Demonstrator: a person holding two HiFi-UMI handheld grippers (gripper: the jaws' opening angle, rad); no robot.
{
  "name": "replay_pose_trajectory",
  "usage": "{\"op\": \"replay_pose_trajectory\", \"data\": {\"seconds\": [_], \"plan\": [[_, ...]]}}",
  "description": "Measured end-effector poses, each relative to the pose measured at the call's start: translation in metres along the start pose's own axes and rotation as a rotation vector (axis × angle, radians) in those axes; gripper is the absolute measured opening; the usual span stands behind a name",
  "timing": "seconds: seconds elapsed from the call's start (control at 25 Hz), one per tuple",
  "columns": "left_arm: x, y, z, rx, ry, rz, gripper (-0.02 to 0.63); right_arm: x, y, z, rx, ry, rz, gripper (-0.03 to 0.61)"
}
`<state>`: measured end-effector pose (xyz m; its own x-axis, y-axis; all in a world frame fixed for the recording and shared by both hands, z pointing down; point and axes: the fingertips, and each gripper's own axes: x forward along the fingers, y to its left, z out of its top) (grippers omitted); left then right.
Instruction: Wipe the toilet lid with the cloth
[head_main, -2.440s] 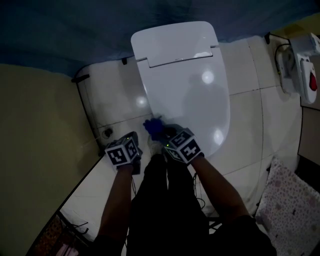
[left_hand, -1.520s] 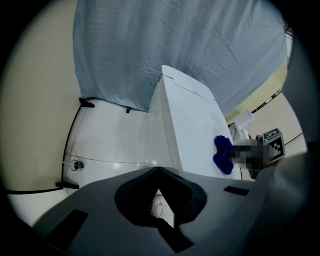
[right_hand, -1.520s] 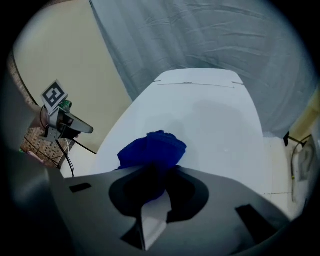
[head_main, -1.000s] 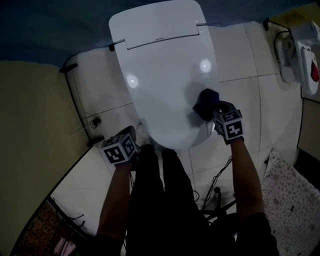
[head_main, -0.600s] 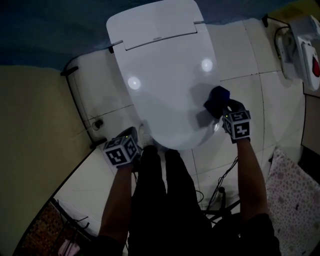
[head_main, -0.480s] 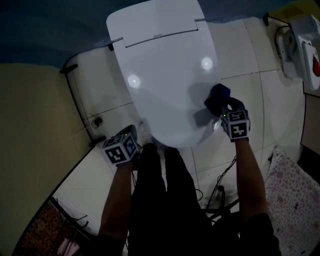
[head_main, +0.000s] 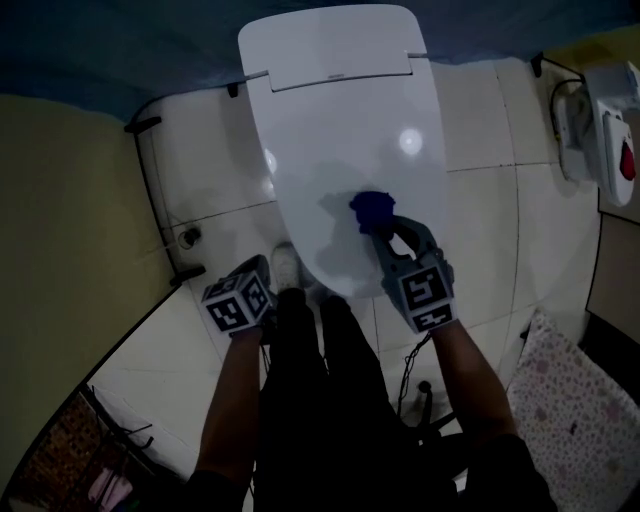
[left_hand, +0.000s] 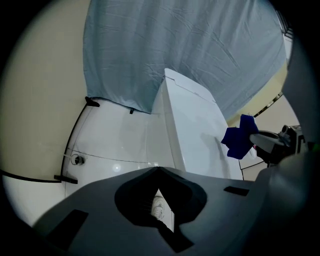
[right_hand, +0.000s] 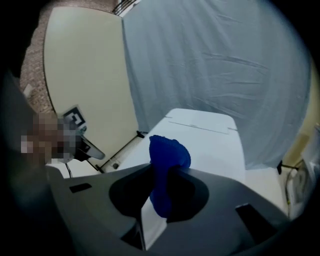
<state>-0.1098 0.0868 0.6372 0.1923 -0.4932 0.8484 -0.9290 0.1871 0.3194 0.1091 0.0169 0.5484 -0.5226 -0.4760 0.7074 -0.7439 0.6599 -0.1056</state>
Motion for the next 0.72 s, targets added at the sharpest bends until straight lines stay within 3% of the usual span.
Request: {"op": "replay_pose_trajectory", "data": {"seconds": [0.16,0.28,0.4,0.52,0.72], "plan": [[-0.010,0.015,0.010,-0.021,-0.024,0.018,-0.009,0.027,0.090,0.017,-0.024,-0.002,0.218,0.063],[-0.016,0.031,0.009,-0.028,-0.031,0.036,-0.009,0.043,0.147,0.014,0.085,0.036,0.377,0.063],[-0.018,0.042,-0.003,-0.044,-0.020,0.045,-0.009,0.061,0.178,-0.018,0.181,0.134,0.457,0.063],[-0.017,0.041,-0.016,-0.048,0.006,0.037,-0.009,0.072,0.176,-0.057,0.170,0.241,0.420,0.063],[-0.005,0.020,-0.033,-0.030,0.046,0.007,-0.008,0.067,0.125,-0.106,0.096,0.354,0.302,0.063]]}}
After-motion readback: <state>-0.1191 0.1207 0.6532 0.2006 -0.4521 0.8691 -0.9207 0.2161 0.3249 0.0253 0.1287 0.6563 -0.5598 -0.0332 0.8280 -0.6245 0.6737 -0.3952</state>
